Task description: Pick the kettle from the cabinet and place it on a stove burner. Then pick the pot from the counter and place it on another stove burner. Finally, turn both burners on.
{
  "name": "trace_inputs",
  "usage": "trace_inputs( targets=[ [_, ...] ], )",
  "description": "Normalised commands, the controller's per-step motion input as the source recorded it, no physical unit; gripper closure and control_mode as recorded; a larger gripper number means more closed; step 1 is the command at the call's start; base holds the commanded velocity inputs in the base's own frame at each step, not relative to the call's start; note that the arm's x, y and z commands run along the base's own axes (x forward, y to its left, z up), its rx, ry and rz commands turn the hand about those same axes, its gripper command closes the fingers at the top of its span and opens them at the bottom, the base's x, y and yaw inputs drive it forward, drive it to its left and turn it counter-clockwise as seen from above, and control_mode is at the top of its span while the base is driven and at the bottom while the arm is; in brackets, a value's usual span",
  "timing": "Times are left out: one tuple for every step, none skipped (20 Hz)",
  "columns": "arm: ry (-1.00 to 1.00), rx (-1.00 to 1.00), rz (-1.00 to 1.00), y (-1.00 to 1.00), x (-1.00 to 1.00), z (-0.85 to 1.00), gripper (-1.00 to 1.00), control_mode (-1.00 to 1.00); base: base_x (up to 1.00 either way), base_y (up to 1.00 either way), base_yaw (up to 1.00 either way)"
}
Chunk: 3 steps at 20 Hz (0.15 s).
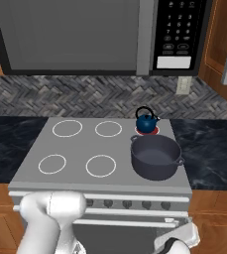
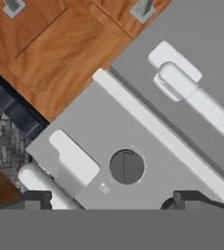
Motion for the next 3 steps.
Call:
trace_inputs(
  targets=[
    [-0.03, -0.08, 0.00, 0.00, -0.51, 0.26, -1.00, -1.00, 0.00, 0.00, 0.00],
    [-0.03, -0.09, 0.00, 0.00, -0.50, 0.29, -1.00, -1.00, 0.00, 0.00, 0.00],
    [-0.02, -0.09, 0.00, 0.00, -0.50, 0.34, -1.00, -1.00, 0.00, 0.00, 0.00]
  ],
)
